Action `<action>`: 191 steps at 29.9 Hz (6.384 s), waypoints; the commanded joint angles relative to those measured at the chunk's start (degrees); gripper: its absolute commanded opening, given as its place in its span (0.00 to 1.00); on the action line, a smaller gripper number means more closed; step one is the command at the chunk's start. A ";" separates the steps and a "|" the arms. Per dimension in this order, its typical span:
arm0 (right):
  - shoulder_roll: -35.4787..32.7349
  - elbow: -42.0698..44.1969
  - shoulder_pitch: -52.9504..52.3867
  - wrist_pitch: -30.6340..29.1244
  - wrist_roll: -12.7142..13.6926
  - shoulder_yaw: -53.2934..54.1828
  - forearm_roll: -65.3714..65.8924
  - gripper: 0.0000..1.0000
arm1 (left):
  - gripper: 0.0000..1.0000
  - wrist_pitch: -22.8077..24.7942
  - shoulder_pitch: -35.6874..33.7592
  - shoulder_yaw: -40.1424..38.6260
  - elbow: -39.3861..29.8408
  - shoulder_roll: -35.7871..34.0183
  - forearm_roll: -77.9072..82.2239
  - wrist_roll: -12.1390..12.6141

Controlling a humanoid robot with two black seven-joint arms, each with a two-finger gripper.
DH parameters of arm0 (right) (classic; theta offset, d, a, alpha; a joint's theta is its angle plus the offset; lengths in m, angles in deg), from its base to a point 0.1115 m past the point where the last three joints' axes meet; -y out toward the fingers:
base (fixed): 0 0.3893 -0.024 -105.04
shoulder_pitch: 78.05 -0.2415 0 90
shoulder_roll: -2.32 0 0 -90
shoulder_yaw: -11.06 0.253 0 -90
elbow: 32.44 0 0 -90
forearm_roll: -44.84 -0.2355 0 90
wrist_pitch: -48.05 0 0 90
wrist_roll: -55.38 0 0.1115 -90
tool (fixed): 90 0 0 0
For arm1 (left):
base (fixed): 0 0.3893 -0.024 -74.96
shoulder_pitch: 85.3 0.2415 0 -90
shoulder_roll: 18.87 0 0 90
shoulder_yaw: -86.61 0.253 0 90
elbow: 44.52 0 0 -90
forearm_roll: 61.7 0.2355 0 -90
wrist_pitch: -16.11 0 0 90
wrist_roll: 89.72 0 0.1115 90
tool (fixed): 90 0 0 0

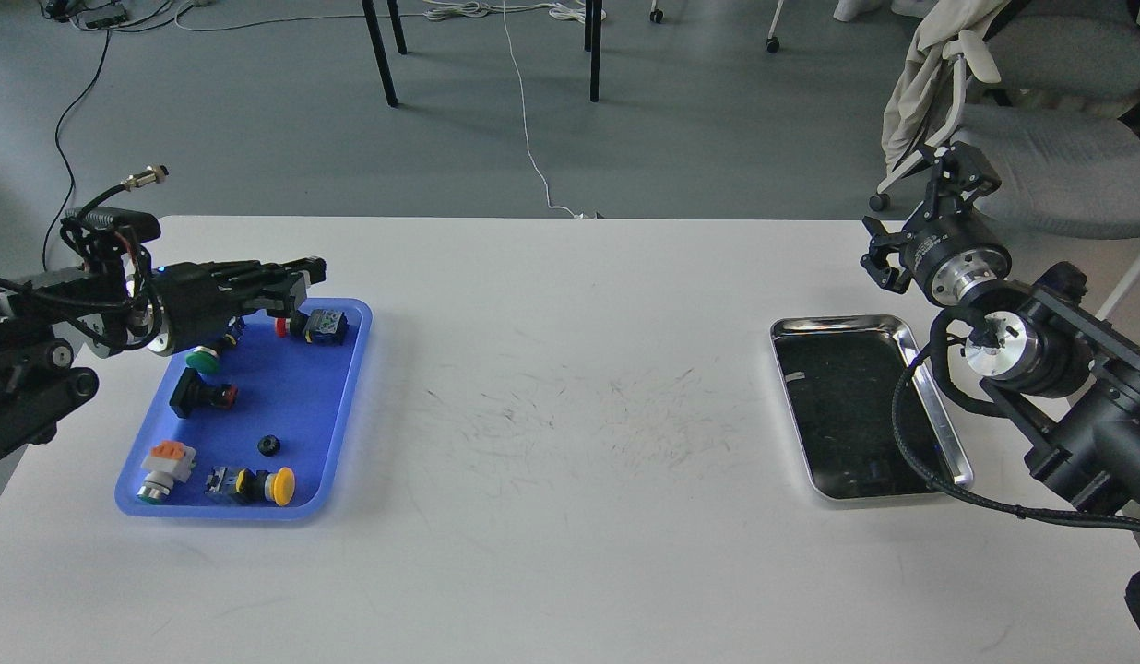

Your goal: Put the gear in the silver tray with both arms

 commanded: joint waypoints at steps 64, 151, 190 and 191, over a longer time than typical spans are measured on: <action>-5.22 0.86 -5.12 0.52 1.32 -4.21 -0.64 0.99 | 0.10 1.93 -2.58 11.81 22.74 45.16 1.95 0.01; -8.47 -5.02 -8.46 -1.68 1.06 -11.68 2.26 0.99 | 0.81 5.71 -7.85 -2.34 22.21 39.37 -29.59 0.01; -18.14 -18.21 -22.25 -20.40 -12.91 -41.46 45.41 0.99 | 0.98 11.34 -2.41 -5.68 25.29 17.57 -68.54 0.76; -18.14 -18.12 -23.04 -20.40 -13.09 -42.43 45.50 0.99 | 0.98 11.08 -2.06 -5.68 25.46 17.65 -68.54 1.11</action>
